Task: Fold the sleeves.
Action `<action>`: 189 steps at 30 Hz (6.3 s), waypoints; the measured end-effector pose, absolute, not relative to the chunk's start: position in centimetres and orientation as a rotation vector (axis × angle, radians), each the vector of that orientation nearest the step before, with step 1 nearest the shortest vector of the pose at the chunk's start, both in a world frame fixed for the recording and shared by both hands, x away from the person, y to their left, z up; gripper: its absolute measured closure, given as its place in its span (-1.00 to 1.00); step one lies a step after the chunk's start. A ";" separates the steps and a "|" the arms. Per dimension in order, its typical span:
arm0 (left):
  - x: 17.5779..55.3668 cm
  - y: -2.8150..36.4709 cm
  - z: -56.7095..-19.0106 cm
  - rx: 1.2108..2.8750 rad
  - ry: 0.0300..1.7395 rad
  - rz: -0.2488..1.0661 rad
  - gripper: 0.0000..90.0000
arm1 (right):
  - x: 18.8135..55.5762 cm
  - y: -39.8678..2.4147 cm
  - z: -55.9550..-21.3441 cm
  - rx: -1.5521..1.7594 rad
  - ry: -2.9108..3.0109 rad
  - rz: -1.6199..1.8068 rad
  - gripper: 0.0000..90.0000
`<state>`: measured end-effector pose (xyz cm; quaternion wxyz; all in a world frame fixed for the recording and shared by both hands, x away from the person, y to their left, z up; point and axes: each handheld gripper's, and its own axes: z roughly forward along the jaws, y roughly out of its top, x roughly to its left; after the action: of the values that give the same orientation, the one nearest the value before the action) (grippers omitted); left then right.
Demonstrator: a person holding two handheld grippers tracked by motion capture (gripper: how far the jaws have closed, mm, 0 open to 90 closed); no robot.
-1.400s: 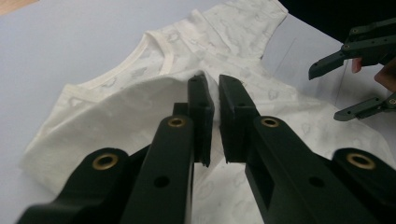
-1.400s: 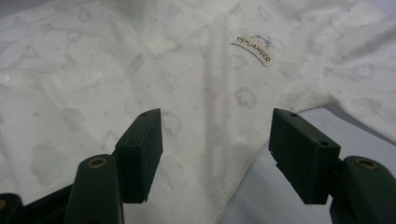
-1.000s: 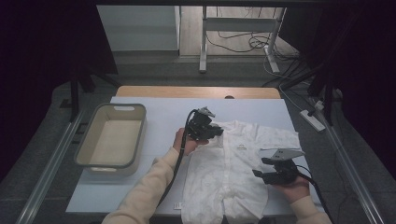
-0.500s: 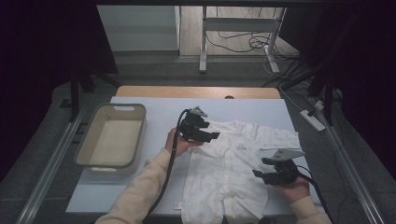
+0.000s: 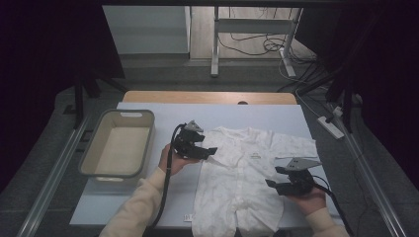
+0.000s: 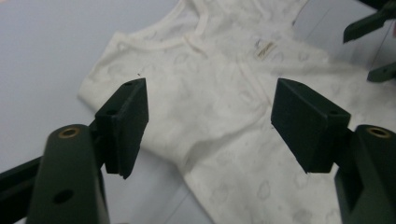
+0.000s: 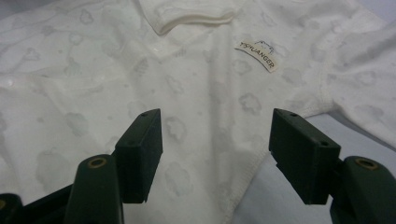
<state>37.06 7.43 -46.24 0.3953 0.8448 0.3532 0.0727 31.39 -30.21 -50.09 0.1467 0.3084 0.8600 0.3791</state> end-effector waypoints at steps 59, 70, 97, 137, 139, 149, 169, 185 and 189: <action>35.1 9.6 -45.5 2.166 0.870 0.244 -0.75 | 36.9 -20.0 -48.4 0.867 2.474 1.141 -0.24; 35.1 9.8 -45.4 2.161 0.877 0.247 -0.74 | 37.2 -18.1 -50.1 0.798 2.554 1.025 -0.11; 35.3 10.2 -45.6 2.163 0.883 0.230 -0.72 | 37.1 -17.4 -51.8 0.775 2.593 0.948 0.61; 35.2 10.7 -45.5 2.153 0.864 0.235 -0.69 | 36.1 -23.5 -49.0 0.830 2.504 0.951 0.86; 35.2 10.7 -45.5 2.155 0.864 0.234 -0.69 | 36.1 -23.7 -49.2 0.830 2.501 0.938 0.86; 35.2 10.7 -45.6 2.159 0.866 0.236 -0.69 | 36.5 -24.6 -50.0 0.870 2.525 0.892 0.69; 35.5 9.9 -46.3 2.181 0.877 0.224 -0.69 | 40.3 -24.6 -49.9 1.055 2.412 1.006 0.19; 35.5 9.9 -46.4 2.193 0.876 0.227 -0.69 | 40.7 -23.7 -50.2 0.984 2.477 0.958 0.90; 35.6 9.9 -46.4 2.191 0.880 0.229 -0.69 | 40.7 -24.4 -49.3 0.976 2.408 0.966 0.90</action>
<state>35.55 9.95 -46.41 0.3754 0.8561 0.3439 0.0893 40.66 -24.42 -49.30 0.1839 0.3461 0.8539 0.3424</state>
